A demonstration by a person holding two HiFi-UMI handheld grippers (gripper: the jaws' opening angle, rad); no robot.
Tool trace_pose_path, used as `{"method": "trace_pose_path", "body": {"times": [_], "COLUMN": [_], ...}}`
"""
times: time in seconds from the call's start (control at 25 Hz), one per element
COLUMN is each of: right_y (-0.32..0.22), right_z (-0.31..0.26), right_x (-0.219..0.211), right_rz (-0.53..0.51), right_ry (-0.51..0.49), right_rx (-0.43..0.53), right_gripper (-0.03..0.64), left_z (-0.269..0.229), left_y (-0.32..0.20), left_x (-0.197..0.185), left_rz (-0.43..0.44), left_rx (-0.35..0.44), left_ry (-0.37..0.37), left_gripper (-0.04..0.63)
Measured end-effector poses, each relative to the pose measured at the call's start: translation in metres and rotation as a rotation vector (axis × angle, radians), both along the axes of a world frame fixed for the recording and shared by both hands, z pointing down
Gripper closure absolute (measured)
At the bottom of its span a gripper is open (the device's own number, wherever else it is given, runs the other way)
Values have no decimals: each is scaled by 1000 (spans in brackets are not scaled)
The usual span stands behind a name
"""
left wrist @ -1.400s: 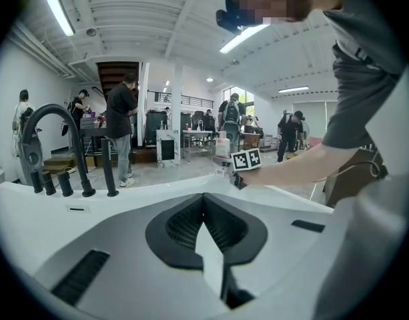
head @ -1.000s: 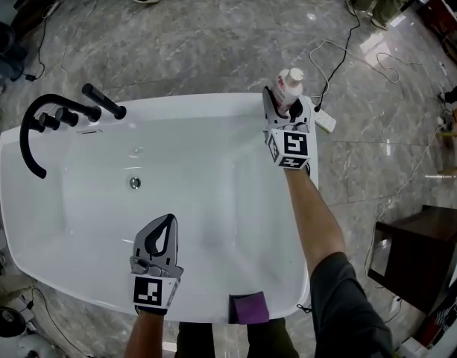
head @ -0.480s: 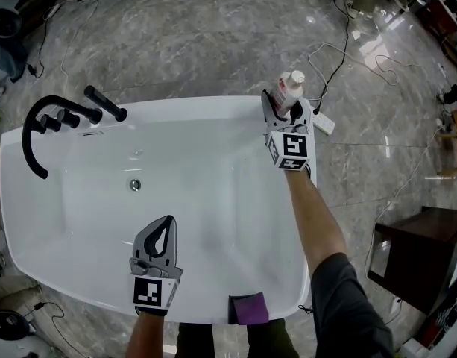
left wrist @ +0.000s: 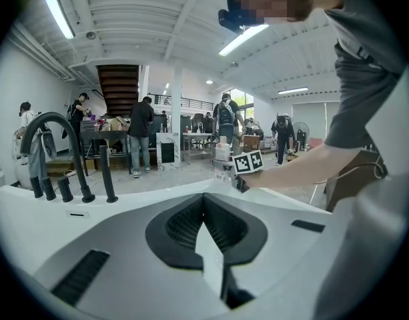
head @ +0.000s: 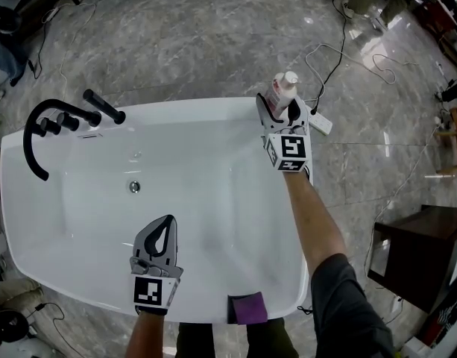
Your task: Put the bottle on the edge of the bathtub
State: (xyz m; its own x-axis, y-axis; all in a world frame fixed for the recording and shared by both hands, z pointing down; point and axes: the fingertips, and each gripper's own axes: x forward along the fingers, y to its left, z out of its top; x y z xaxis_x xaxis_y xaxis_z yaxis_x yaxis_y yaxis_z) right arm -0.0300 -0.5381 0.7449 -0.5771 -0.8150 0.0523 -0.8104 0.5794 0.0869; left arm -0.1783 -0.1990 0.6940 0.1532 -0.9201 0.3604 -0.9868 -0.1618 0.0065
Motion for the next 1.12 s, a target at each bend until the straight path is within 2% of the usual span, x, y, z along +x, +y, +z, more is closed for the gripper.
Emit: {"method": "trace_pose_path", "body": {"times": [0.32, 0.56, 0.88, 1.12], "right_y": [19, 55, 114, 161], "right_z": [-18, -43, -116, -185], "right_x": [12, 28, 43, 58], "right_rz": [-5, -5, -42, -55], "right_ry": [0, 15, 61, 66], "right_rx": [-26, -40, -14, 5], "right_gripper": [319, 321, 324, 371], "left_z": [-24, -50, -98, -143], "left_y": [-1, 1, 4, 12], "left_x": [-2, -1, 2, 9], "left_rz": [-7, -8, 10, 26], "left_rx": [23, 38, 66, 91], "left_ry": [2, 3, -4, -9], "left_gripper": [597, 597, 597, 597]}}
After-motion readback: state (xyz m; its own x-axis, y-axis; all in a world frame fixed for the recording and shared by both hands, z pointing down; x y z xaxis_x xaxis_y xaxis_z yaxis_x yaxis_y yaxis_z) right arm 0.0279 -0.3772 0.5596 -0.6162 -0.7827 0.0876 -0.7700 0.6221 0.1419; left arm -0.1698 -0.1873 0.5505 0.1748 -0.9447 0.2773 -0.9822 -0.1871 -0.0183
